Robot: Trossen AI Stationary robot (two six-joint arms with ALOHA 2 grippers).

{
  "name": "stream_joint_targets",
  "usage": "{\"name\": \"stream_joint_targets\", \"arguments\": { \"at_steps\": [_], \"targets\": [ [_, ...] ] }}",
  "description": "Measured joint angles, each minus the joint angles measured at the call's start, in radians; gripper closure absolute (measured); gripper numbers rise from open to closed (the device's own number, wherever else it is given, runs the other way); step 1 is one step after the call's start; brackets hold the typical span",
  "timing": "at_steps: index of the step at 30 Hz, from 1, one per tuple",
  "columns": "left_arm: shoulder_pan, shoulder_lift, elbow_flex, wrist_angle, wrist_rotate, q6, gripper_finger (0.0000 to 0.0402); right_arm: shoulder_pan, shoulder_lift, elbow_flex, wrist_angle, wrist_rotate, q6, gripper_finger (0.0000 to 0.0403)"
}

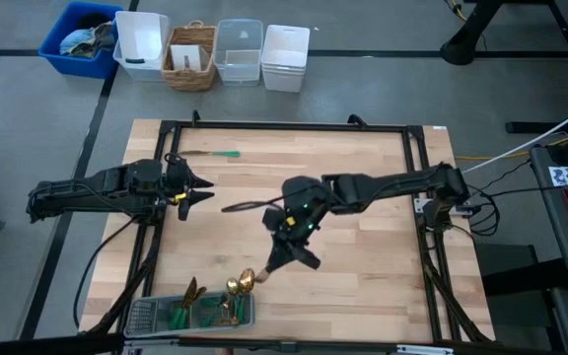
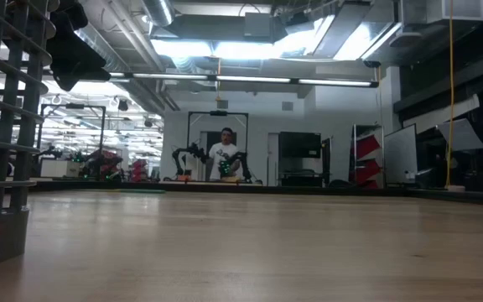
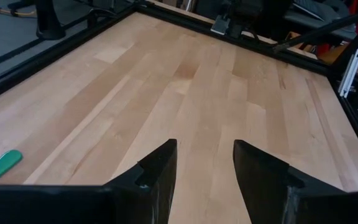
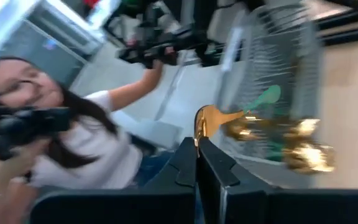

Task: Sort silverware
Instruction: Put the fork into the cutlery rack

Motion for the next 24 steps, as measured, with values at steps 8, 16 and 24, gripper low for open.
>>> {"name": "stream_joint_targets", "arguments": {
  "at_steps": [8, 16, 24],
  "targets": [
    [0.0, 0.0, 0.0, -0.001, 0.0, -0.001, 0.0253, 0.051, 0.029, 0.0, 0.12, -0.025, 0.055, 0.04],
    [0.0, 0.001, 0.0, -0.003, 0.0, -0.002, 0.0253, 0.049, 0.073, 0.0, 0.132, 0.088, 0.052, 0.04],
    [0.0, 0.007, -0.004, -0.012, 0.0, 0.023, 0.0253, 0.046, 0.183, 0.0, 0.258, -0.002, 0.243, 0.04]
  ]
}}
